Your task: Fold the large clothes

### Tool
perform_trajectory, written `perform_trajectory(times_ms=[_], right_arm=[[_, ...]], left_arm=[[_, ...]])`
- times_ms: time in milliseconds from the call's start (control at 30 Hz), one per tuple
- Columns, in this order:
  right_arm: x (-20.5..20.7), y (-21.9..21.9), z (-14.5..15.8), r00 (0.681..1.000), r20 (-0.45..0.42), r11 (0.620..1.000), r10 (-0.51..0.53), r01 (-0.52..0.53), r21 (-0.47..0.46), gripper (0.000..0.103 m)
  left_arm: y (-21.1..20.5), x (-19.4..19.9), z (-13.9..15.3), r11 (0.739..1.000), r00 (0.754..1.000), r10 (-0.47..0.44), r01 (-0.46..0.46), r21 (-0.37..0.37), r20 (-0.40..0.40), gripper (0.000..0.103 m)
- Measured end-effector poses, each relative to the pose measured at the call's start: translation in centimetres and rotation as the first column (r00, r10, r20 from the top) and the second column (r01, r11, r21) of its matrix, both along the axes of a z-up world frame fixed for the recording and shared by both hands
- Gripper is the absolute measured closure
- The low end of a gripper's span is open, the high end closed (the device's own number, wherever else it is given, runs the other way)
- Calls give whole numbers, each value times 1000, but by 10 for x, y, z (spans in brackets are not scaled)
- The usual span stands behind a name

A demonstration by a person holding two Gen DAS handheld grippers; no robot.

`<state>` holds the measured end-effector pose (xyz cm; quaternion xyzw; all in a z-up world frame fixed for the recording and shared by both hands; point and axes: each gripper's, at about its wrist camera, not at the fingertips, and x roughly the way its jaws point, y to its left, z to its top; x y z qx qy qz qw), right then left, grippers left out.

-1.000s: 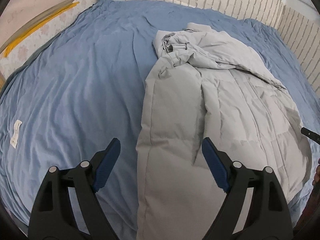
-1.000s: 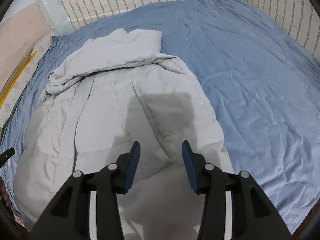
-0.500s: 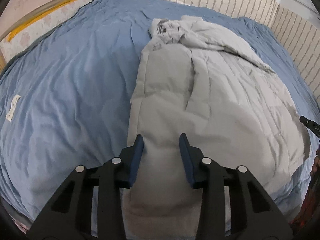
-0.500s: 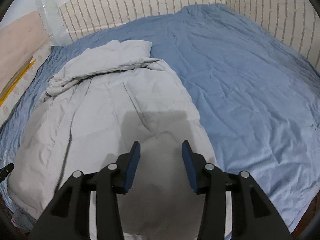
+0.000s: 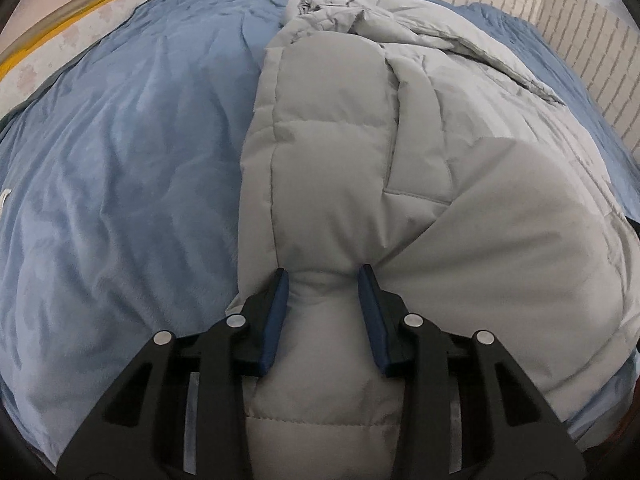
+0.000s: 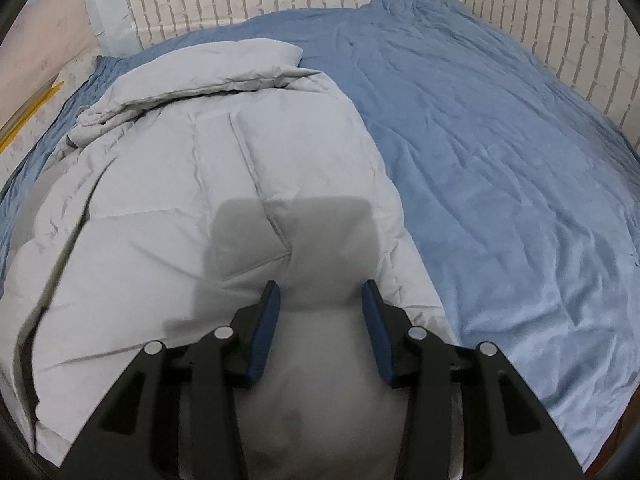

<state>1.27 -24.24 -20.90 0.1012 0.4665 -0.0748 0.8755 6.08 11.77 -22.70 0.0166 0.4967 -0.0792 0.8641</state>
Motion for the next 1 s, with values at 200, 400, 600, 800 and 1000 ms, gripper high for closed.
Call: perform_trajectory(times_ms=[200,400,600,800,1000], right_arm=[[1,4,-7,1000,18,1000,8,-8,-7,60],[-16,2,10,997,77,1000,17,-17,1,58],[-47,2,35,987,157,997,20,-8,-77,43],[-66,-7,31,988,151,996,-7,21,-89,34],[-72,-10,31,979,198,991,-55,78,-110,30]], left_arm=[[0,7,-6,1000,1000,-23,23,-3,5,65],[4,-4,15,1000,1000,13,-13,-19,12,67],[22,-34,56,996,989,88,-83,-41,119,29],[32,-37,46,992,987,128,-128,-6,99,19],[28,-38,28,992,990,120,-117,-37,73,19]])
